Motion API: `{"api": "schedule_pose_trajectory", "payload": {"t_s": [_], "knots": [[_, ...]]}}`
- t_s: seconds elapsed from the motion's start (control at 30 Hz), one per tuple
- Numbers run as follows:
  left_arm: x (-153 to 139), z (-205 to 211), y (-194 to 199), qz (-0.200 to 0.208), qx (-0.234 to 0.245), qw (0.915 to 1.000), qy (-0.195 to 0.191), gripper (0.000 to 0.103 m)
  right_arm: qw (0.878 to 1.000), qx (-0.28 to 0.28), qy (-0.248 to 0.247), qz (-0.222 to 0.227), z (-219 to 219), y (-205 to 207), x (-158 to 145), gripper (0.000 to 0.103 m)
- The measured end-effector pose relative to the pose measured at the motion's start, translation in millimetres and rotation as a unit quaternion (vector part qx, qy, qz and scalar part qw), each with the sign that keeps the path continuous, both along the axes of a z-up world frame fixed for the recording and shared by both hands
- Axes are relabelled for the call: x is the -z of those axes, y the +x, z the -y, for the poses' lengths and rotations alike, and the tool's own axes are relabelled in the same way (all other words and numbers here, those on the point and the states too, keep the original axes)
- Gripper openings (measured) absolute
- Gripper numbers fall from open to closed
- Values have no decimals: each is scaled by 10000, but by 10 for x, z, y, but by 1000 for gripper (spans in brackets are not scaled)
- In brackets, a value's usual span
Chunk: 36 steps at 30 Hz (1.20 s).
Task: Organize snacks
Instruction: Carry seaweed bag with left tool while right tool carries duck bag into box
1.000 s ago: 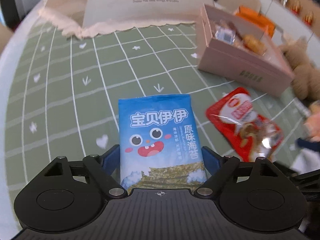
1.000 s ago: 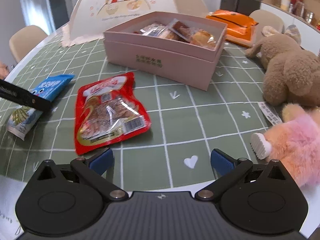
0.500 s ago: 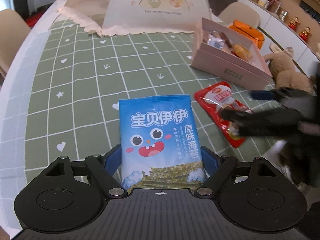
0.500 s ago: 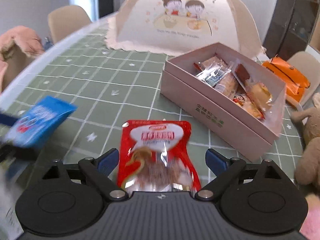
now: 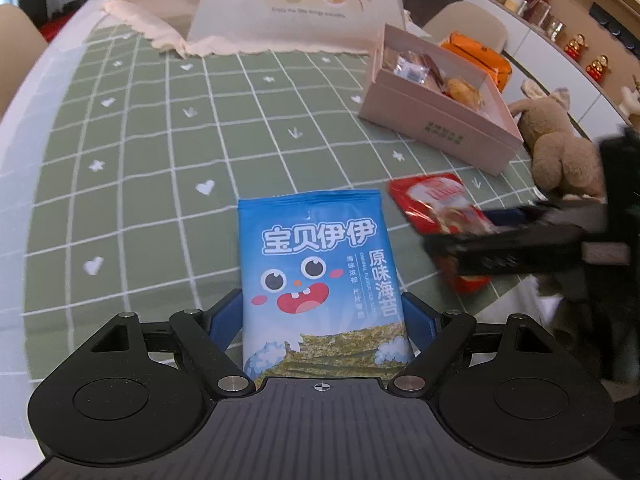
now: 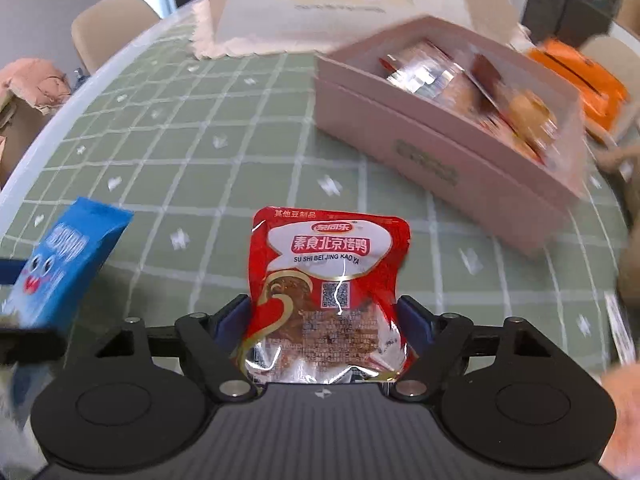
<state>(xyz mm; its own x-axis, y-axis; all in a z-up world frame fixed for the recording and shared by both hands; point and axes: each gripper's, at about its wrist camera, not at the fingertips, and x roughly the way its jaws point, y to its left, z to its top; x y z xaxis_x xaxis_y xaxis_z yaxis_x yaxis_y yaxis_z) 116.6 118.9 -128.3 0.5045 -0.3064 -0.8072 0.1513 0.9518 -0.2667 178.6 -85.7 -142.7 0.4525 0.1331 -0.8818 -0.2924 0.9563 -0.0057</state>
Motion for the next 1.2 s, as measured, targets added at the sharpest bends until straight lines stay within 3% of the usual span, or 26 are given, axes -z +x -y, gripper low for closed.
{"api": "schedule_pose_trajectory", "payload": {"t_s": [0.17, 0.27, 0.5, 0.63, 0.7, 0.83, 1.0, 1.2], "knots": [[120, 183, 107, -110, 181, 9998, -6, 87, 9989, 471, -11, 43, 432, -338, -18, 79], [184, 299, 154, -189, 310, 9993, -5, 87, 9978, 656, 106, 15, 629, -435, -5, 91], [204, 480, 163, -63, 513, 9982, 292, 91, 9951, 984, -51, 51, 585, -366, 46, 99], [204, 506, 152, -72, 556, 9977, 372, 91, 9967, 808, -124, 9, 439, -337, -10, 81], [204, 514, 163, -86, 543, 9977, 385, 91, 9964, 834, -163, 56, 376, -344, -69, 65], [203, 538, 165, -95, 525, 9977, 430, 91, 9962, 827, 178, 208, 366, -352, -268, 65], [207, 577, 152, -64, 527, 9973, 514, 93, 9957, 767, 261, 455, 386, -361, -474, 65], [237, 669, 120, 51, 704, 9944, 792, 97, 9973, 650, 239, 249, 386, -391, -352, 65]]}}
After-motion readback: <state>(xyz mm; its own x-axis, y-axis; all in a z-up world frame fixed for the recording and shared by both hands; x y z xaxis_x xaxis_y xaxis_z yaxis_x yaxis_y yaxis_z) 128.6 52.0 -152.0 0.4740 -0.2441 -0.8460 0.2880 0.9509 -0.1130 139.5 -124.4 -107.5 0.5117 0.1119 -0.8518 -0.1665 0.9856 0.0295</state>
